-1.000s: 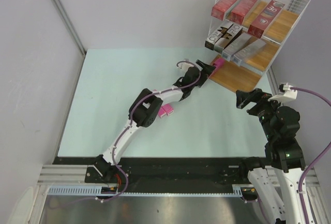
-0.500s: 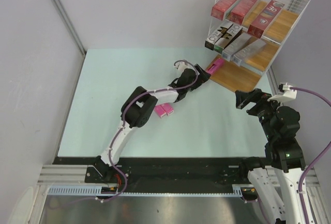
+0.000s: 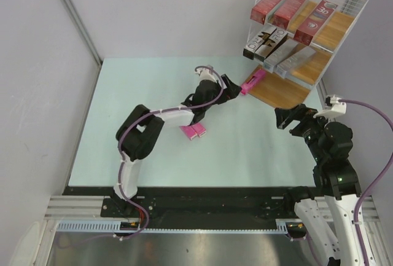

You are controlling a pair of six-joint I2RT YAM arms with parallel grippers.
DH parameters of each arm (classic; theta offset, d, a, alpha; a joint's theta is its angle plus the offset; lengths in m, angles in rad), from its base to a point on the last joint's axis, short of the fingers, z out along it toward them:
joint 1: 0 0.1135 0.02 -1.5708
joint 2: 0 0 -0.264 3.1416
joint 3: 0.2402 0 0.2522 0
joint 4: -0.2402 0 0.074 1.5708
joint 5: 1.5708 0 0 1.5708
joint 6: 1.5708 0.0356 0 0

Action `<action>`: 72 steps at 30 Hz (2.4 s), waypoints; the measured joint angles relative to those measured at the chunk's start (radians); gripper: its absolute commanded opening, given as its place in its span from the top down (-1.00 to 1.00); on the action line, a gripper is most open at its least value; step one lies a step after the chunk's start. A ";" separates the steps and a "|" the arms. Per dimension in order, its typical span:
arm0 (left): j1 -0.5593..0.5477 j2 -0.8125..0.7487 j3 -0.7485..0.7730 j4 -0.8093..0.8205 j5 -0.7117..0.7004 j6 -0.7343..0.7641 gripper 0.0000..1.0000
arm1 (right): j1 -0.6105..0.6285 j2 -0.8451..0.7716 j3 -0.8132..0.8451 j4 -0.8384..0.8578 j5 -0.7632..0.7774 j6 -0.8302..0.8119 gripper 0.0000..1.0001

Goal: Place and organize the toothpastes onto the shelf
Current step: Place the toothpaste on the shelf, then pick up the toothpaste from the center of the board.

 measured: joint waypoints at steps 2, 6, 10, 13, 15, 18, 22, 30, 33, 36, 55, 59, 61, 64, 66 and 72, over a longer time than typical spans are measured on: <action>0.018 -0.056 -0.016 -0.015 0.021 0.042 -0.99 | 0.004 0.011 0.000 0.000 -0.003 0.000 -1.00; 0.074 -0.175 -0.061 -0.064 0.041 0.129 -0.99 | 0.040 0.055 0.000 0.004 -0.006 0.003 -0.99; 0.137 -0.315 -0.141 -0.156 0.037 0.221 -0.99 | 0.142 0.133 0.002 0.021 0.023 0.000 -0.99; 0.176 -0.424 -0.195 -0.247 0.004 0.293 -0.99 | 0.261 0.205 0.002 0.037 0.077 -0.008 -0.99; 0.190 -0.491 -0.226 -0.306 -0.021 0.331 -0.99 | 0.339 0.261 0.002 0.057 0.115 -0.012 -0.99; 0.213 -0.605 -0.286 -0.384 -0.040 0.380 -0.99 | 0.428 0.352 0.002 0.099 0.156 -0.020 -0.99; 0.255 -0.724 -0.362 -0.463 -0.027 0.416 -0.99 | 0.514 0.517 0.005 0.167 0.171 -0.033 -0.99; 0.317 -0.879 -0.562 -0.583 -0.003 0.434 -0.99 | 0.594 0.798 0.006 0.290 0.133 -0.061 -0.96; 0.325 -0.917 -0.618 -0.618 0.009 0.433 -1.00 | 0.599 0.875 0.006 0.338 0.086 -0.070 -0.93; 0.330 -0.950 -0.656 -0.640 0.021 0.433 -0.99 | 0.604 0.931 0.006 0.371 0.039 -0.081 -0.92; 0.343 -0.969 -0.691 -0.647 0.094 0.426 -0.99 | 0.628 1.220 0.082 0.521 -0.040 -0.143 -0.63; 0.344 -0.969 -0.695 -0.639 0.103 0.424 -0.99 | 0.628 1.273 0.087 0.571 -0.020 -0.134 -0.58; 0.345 -0.969 -0.701 -0.635 0.104 0.423 -1.00 | 0.628 1.291 0.095 0.607 -0.016 -0.130 -0.54; 0.347 -0.969 -0.708 -0.632 0.106 0.423 -0.99 | 0.628 1.322 0.113 0.644 -0.010 -0.124 -0.48; 0.348 -0.969 -0.711 -0.631 0.108 0.423 -0.99 | 0.628 1.342 0.126 0.665 -0.010 -0.123 -0.40; 0.350 -0.969 -0.718 -0.624 0.112 0.423 -1.00 | 0.628 1.386 0.156 0.708 -0.013 -0.124 0.05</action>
